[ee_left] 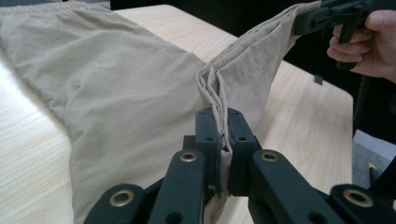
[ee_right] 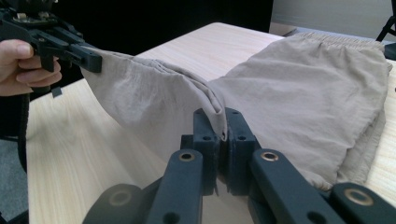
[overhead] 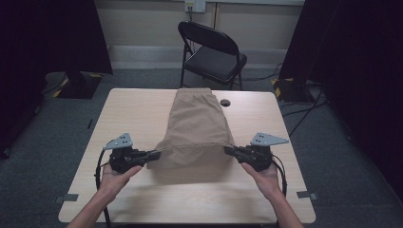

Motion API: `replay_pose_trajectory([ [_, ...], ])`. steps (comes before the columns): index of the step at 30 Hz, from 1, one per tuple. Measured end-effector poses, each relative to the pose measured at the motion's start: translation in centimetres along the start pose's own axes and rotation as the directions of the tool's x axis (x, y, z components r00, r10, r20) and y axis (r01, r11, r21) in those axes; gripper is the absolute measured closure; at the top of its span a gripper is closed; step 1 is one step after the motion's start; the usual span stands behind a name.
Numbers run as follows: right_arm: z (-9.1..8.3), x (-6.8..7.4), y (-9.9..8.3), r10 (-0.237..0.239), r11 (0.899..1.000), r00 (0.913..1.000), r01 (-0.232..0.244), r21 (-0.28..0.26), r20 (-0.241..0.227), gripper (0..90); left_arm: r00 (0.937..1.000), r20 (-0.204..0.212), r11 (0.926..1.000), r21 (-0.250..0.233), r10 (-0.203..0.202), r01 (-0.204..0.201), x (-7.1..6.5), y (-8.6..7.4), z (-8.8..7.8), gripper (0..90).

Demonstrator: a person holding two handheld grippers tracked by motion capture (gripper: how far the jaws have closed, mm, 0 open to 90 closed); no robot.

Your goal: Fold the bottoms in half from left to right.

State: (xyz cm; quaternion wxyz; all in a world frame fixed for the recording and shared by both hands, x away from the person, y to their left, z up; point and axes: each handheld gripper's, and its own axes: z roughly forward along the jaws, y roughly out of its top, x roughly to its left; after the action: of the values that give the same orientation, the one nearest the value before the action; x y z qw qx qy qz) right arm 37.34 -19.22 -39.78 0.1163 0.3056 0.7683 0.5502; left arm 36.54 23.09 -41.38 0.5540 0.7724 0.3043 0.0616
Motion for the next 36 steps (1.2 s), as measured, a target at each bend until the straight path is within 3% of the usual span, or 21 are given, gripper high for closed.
replay_pose_trajectory([
  [5,-0.6,0.4,0.8,-0.013,1.0,0.9999,0.013,-0.019,0.002,85.6,1.0,0.005,0.9993,-0.038,-0.002,0.002,-0.4,0.4,-0.8,86.3],
  [14,-1.5,0.9,1.8,-0.024,0.999,0.9997,0.024,-0.038,0.0,85.6,0.9998,0.011,0.9989,-0.045,0.015,-0.015,-1.3,1.0,-1.6,86.3],
  [24,-2.9,1.7,3.4,-0.057,0.995,0.9984,0.057,-0.08,-0.002,85.6,0.9976,0.002,0.9942,-0.083,0.07,-0.069,-2.5,3.2,-3.0,86.3],
  [36,-4.2,2.6,5.2,-0.09,0.987,0.9959,0.089,-0.131,-0.005,85.6,0.9955,-0.008,0.9875,-0.126,0.095,-0.095,-4.0,5.4,-4.4,86.3],
])
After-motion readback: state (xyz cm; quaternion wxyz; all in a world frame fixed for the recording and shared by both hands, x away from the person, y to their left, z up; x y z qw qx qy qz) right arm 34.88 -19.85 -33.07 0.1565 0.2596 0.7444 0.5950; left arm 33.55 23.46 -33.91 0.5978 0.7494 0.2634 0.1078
